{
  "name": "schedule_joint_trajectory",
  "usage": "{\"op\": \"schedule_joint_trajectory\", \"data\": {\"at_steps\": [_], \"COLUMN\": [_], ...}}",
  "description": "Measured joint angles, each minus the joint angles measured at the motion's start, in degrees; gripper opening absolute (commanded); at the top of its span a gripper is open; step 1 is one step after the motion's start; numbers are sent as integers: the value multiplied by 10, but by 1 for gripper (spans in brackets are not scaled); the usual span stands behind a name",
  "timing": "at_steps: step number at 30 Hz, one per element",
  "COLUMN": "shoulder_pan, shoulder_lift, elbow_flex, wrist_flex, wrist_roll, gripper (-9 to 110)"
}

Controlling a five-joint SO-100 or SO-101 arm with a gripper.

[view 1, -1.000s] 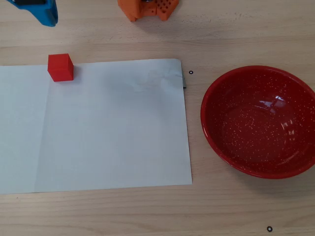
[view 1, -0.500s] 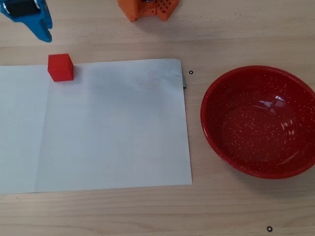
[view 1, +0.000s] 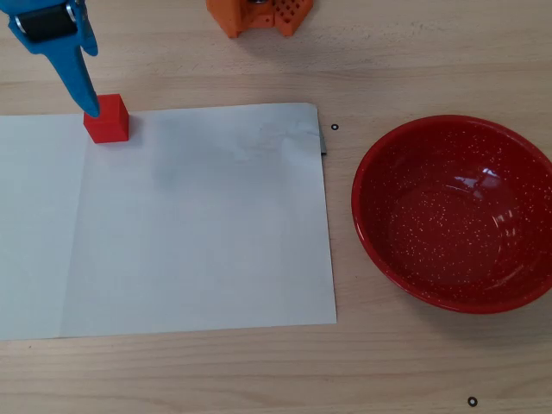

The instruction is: Grasp the red cube and put it in the red bowl

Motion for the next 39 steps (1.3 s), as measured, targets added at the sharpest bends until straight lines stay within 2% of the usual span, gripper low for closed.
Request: {"op": "schedule_joint_trajectory", "data": {"at_steps": [11,39], "shoulder_pan": [-21,-19], "shoulder_lift": [0,-20], "elbow_flex": [48,176], "wrist_flex": [-45,-199], "wrist_roll": [11,10], "gripper": [55,53]}}
